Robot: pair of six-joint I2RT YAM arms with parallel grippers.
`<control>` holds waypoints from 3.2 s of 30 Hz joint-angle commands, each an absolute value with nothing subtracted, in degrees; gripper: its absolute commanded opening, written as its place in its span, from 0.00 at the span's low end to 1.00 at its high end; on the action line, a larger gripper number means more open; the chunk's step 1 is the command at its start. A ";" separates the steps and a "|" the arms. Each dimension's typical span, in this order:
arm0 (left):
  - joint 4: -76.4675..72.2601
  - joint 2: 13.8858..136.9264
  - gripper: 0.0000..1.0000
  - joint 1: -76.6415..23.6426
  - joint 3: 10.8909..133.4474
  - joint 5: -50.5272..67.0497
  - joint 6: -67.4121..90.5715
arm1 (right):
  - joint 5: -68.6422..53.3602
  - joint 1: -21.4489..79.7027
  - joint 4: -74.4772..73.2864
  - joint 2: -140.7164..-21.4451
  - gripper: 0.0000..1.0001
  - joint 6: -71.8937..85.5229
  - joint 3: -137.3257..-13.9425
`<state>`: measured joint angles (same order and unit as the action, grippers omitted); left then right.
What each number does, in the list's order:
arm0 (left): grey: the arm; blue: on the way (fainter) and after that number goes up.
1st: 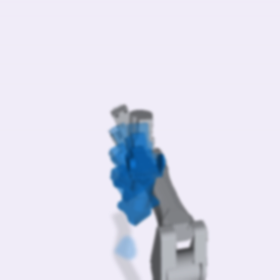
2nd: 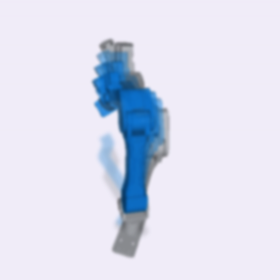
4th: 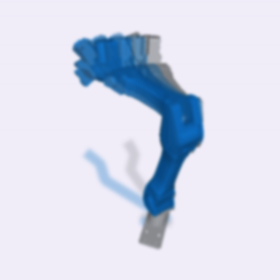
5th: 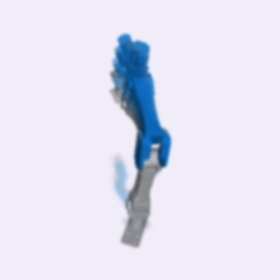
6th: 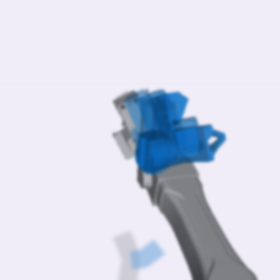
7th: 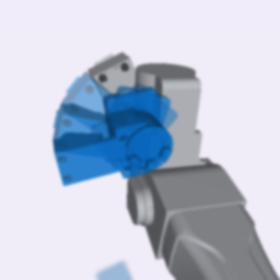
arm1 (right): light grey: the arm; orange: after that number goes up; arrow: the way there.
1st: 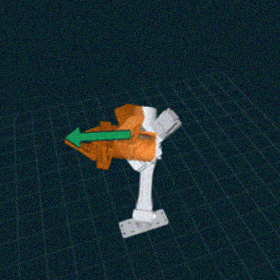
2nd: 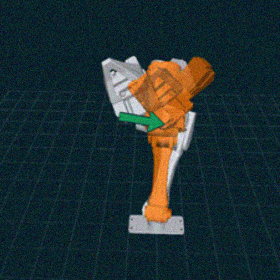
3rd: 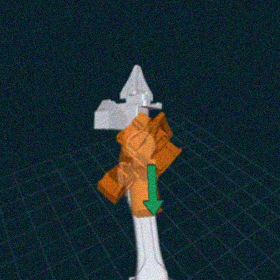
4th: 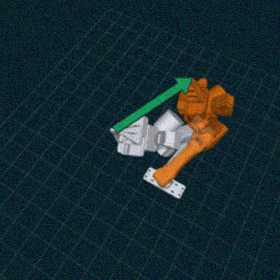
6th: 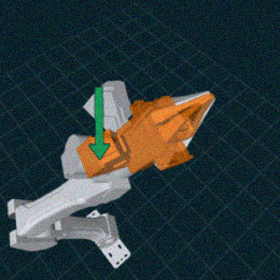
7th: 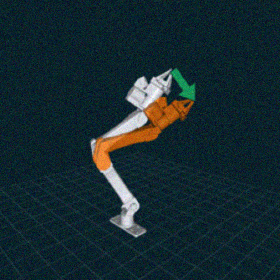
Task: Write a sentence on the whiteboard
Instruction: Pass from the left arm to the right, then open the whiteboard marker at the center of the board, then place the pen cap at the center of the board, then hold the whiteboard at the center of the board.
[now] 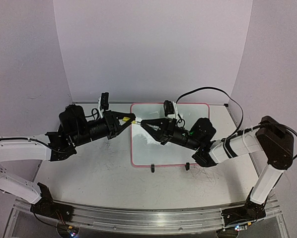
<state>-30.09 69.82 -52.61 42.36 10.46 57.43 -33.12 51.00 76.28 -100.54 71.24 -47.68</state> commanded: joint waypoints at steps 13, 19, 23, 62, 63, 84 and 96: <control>-32.88 56.82 0.00 -39.05 32.80 13.70 61.92 | -36.37 44.00 98.48 -89.86 0.00 67.31 -33.26; -18.93 53.60 0.00 -34.02 32.85 13.65 57.24 | -37.01 40.01 76.58 -76.72 0.00 55.80 -26.36; -0.91 57.76 0.00 -33.97 36.55 6.39 50.15 | -21.23 43.31 32.86 -64.68 0.00 30.96 -36.18; 12.38 95.37 0.22 -35.51 48.37 -12.54 33.25 | -6.24 44.50 14.41 -57.15 0.00 14.87 -46.53; 12.39 95.08 0.22 -35.51 48.29 -12.57 33.26 | -6.14 44.50 14.41 -56.91 0.00 14.75 -46.59; 19.93 74.37 0.56 -35.25 53.01 -6.89 30.46 | -2.59 44.24 10.04 -54.52 0.00 17.95 -46.97; 16.55 74.51 0.99 -32.69 59.46 8.10 24.31 | -3.81 45.01 2.73 -60.93 0.00 13.22 -52.86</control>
<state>19.44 73.93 -34.42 55.33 1.44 27.56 -2.59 44.21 4.20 -57.98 14.96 -48.65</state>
